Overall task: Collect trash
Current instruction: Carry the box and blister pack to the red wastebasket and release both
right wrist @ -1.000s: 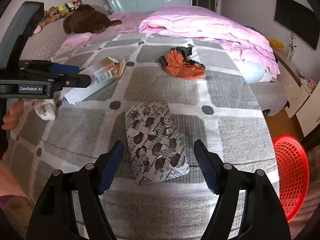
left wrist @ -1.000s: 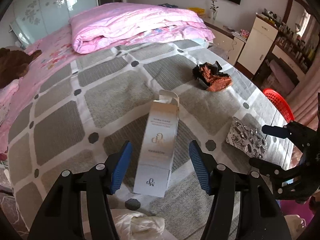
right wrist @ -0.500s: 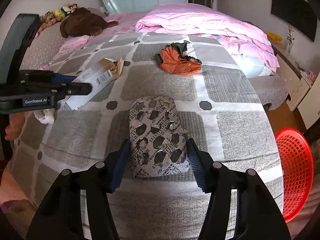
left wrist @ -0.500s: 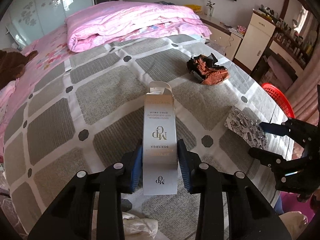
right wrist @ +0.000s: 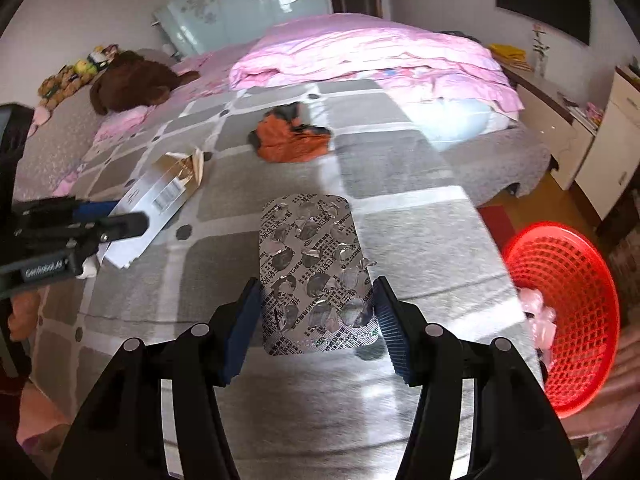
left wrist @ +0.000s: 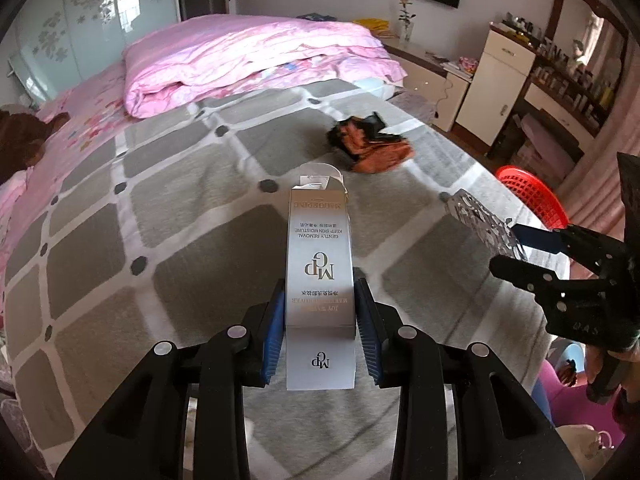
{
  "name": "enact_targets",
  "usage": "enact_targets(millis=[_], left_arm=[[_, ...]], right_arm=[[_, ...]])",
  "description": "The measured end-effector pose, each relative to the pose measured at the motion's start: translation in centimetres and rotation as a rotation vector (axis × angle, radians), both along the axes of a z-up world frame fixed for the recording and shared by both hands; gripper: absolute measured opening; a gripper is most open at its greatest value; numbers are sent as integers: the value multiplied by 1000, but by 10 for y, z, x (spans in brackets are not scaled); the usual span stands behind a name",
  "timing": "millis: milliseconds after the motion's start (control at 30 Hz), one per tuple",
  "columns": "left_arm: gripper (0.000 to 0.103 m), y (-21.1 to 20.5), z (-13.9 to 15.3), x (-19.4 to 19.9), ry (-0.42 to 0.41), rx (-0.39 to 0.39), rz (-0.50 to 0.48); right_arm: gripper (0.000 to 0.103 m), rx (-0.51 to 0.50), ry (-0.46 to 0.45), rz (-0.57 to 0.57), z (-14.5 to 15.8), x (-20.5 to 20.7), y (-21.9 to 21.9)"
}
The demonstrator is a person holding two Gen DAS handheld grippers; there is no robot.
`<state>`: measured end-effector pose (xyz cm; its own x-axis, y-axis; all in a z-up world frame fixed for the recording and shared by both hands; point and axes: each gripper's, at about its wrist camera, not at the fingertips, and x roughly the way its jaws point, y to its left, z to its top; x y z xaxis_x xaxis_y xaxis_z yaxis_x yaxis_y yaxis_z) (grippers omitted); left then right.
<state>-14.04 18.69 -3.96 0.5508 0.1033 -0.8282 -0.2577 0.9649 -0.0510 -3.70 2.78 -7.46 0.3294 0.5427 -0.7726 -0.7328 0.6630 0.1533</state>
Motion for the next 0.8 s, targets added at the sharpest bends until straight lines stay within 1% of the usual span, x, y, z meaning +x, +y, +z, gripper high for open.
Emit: enact_targets(millis=[267,500,800], left_arm=[[32,-21,1,14,2,2,-27],[32,-33,9,27,-13,7,-45],[32,-48,14,41,-19,11,-68]], right_arm=[[55,14,-13,-102,9,15,-24],[55,34,-27,-186,20,30,-47],[55,65,-10,-295,25,48,-79]])
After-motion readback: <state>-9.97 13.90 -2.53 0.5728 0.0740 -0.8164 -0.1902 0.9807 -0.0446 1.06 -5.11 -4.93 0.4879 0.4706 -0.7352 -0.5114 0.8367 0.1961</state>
